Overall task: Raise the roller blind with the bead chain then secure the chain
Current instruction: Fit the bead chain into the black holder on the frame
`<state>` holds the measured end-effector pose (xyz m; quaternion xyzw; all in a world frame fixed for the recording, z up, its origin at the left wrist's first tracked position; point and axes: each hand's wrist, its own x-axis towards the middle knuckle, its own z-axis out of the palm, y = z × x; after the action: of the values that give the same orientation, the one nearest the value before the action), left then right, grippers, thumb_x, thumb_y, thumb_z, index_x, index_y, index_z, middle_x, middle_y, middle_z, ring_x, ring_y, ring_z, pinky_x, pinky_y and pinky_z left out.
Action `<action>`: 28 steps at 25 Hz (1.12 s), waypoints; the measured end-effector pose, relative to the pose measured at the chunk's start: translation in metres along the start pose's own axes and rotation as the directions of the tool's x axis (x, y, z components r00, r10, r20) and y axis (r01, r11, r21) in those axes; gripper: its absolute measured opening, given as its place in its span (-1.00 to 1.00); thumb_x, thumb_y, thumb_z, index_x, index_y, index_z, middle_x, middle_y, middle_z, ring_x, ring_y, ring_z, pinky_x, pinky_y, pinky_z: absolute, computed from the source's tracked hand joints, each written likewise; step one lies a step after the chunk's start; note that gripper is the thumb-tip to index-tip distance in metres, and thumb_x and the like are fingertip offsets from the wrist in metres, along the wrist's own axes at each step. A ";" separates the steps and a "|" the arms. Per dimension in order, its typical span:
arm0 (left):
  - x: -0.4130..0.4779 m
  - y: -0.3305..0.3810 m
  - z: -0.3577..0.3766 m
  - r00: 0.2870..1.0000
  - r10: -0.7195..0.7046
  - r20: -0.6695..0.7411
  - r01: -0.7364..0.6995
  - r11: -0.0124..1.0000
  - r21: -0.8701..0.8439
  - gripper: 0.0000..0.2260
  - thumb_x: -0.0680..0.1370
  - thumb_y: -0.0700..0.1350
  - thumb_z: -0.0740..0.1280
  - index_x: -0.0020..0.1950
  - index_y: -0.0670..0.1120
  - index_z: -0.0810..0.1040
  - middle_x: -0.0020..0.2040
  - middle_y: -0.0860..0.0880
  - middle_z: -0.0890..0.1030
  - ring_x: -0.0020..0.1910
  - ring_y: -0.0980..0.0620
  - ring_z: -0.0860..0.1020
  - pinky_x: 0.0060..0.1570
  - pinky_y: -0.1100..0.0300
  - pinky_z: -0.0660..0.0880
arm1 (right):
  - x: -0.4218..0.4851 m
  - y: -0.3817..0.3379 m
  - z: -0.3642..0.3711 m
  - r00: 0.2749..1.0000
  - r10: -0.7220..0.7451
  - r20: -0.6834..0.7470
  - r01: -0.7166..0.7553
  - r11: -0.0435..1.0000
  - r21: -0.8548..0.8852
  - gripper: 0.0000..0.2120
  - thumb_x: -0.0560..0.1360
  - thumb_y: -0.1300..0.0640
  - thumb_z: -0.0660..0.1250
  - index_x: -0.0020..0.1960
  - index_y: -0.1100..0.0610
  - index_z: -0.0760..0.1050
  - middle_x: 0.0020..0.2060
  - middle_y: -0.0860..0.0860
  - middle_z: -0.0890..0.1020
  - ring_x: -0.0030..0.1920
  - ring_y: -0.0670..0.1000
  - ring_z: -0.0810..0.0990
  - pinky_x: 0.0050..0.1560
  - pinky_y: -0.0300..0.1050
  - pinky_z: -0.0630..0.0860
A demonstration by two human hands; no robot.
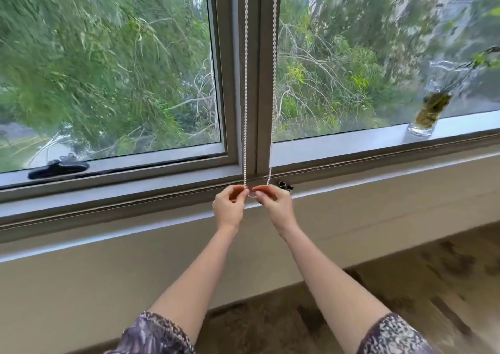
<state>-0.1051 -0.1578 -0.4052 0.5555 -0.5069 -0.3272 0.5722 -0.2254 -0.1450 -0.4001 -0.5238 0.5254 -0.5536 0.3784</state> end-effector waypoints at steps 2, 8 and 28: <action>0.006 -0.002 0.012 1.000 0.005 -0.006 -0.005 1.000 0.021 -0.92 0.45 -0.22 0.46 -0.15 -0.04 0.63 -0.23 0.03 0.66 -0.27 0.23 0.59 -0.18 0.50 0.48 | 0.014 0.007 -0.012 0.992 0.096 -0.085 -0.077 0.976 0.204 -0.86 0.47 0.37 0.28 -0.11 0.24 0.61 -0.23 0.15 0.65 -0.23 0.03 0.63 -0.18 -0.23 0.61; 0.020 -0.016 0.040 1.000 -0.011 -0.012 0.012 0.999 0.052 -0.95 0.45 -0.17 0.45 -0.12 -0.05 0.64 -0.23 0.02 0.67 -0.22 0.06 0.63 -0.11 0.26 0.55 | 0.065 0.040 -0.057 0.957 0.187 -0.220 -0.169 0.981 0.098 -0.78 0.42 0.42 0.20 -0.10 0.27 0.60 -0.24 0.19 0.63 -0.21 0.20 0.60 -0.11 0.06 0.60; 0.031 -0.039 0.061 0.995 -0.044 -0.089 0.039 0.998 -0.057 -0.85 0.44 -0.21 0.46 -0.19 0.05 0.62 -0.25 0.11 0.68 -0.27 0.21 0.61 -0.18 0.43 0.52 | 0.114 0.098 -0.083 0.984 0.018 0.175 0.136 0.549 -0.825 -0.62 0.38 0.41 0.16 0.11 0.14 0.53 -0.09 0.13 0.50 0.07 0.19 0.43 -0.09 -0.04 0.43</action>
<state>-0.1469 -0.2119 -0.4443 0.5639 -0.4597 -0.3275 0.6029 -0.3377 -0.2560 -0.4668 -0.7011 0.6741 -0.2063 0.1075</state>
